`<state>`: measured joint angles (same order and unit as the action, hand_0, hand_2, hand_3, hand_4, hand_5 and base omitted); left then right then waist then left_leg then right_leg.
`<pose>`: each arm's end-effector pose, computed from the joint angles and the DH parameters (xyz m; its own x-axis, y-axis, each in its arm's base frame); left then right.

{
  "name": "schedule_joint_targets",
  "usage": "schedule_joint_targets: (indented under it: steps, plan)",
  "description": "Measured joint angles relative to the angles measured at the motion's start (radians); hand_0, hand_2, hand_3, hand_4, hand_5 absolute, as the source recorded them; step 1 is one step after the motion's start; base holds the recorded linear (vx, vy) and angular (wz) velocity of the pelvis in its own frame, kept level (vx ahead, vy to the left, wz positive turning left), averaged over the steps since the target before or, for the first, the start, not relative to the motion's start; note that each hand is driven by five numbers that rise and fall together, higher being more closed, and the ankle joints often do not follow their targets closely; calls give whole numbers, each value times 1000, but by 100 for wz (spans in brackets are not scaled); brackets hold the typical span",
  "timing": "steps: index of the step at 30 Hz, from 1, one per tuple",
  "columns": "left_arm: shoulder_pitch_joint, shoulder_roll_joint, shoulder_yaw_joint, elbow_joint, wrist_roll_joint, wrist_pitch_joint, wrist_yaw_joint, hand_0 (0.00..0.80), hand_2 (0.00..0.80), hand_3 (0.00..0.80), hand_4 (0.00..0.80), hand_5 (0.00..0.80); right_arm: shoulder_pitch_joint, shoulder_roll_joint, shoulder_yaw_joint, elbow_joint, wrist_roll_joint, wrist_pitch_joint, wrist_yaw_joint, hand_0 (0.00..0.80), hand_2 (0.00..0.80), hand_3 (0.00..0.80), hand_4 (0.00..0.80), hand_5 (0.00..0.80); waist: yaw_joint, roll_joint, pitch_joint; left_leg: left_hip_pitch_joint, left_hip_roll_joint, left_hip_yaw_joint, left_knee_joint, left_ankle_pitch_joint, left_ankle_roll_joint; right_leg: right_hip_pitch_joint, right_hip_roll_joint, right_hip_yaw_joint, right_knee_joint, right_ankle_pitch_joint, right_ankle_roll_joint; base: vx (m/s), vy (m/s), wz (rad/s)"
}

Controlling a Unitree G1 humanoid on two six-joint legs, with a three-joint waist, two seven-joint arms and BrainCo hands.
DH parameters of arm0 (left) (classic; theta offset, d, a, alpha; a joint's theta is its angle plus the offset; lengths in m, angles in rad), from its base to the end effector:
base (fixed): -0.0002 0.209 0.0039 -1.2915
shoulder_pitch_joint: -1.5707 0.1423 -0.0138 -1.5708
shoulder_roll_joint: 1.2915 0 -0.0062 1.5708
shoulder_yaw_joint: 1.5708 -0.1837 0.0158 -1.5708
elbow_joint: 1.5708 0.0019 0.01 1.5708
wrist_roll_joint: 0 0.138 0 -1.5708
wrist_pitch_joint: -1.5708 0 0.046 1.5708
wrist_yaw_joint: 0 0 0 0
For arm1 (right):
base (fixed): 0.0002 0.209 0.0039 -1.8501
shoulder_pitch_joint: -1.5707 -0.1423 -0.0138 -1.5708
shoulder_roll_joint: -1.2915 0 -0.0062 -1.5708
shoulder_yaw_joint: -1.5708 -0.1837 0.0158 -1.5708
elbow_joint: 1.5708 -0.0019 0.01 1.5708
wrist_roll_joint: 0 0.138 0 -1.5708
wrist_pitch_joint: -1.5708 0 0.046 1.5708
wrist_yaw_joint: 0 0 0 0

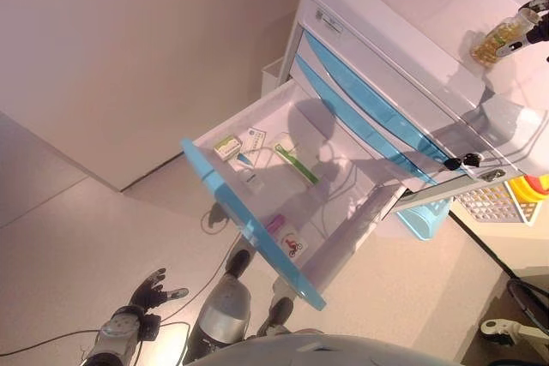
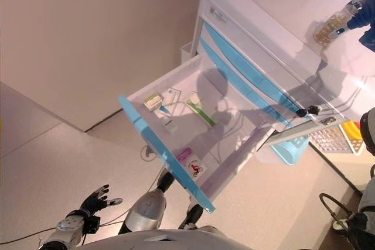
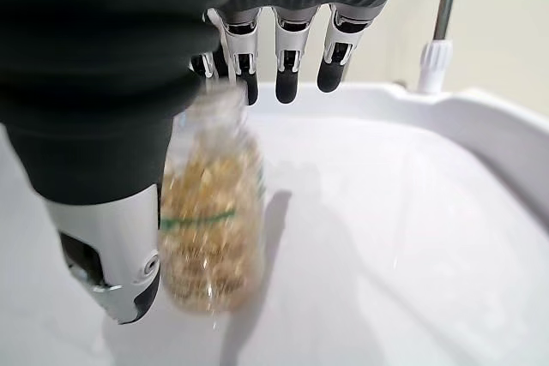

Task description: Open the drawer and pick up the medicine

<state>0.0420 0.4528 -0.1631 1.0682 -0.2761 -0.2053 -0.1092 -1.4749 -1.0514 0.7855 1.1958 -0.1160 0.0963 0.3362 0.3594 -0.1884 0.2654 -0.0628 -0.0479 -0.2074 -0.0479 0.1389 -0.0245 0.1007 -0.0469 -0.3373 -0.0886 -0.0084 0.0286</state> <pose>0.0914 0.2869 -0.0814 0.6162 0.1917 -0.7639 -0.0104 0.9718 0.2356 0.3081 -0.3436 0.3304 0.9170 -0.3962 -0.0465 0.0931 0.3258 -0.9408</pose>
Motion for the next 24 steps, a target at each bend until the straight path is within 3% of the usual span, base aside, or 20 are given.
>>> schedule_joint_targets:
  steps: [9,19,22,24]
  plan:
    - [-5,-10,0,7,0,7,-6,0,0,0,0,0,-42,-51,0,-10,61,-8,-10,0,0,0,0,0,-55,4,-6,27,0,21,-10,0,0,14,-3,34,2,3,-1,-34,13,-7]
    - [5,-29,-4,52,13,37,-11,0,0,0,0,0,-41,-70,-6,-23,126,-9,-30,0,0,0,0,0,-112,63,-123,70,4,82,-36,4,8,30,-8,81,-3,5,4,-82,11,-13]
    - [14,-32,-30,57,25,50,-11,0,0,0,0,0,11,-73,-74,-32,190,-12,-75,0,0,0,0,0,-149,74,-150,80,10,101,-40,0,14,28,-6,99,2,6,4,-90,27,-22]
    - [24,-43,-44,61,37,52,-12,0,0,0,0,0,87,-73,-185,-65,260,-26,-140,0,0,0,0,0,-167,84,-162,93,13,123,-40,-6,18,27,-5,124,4,5,6,-76,30,-32]
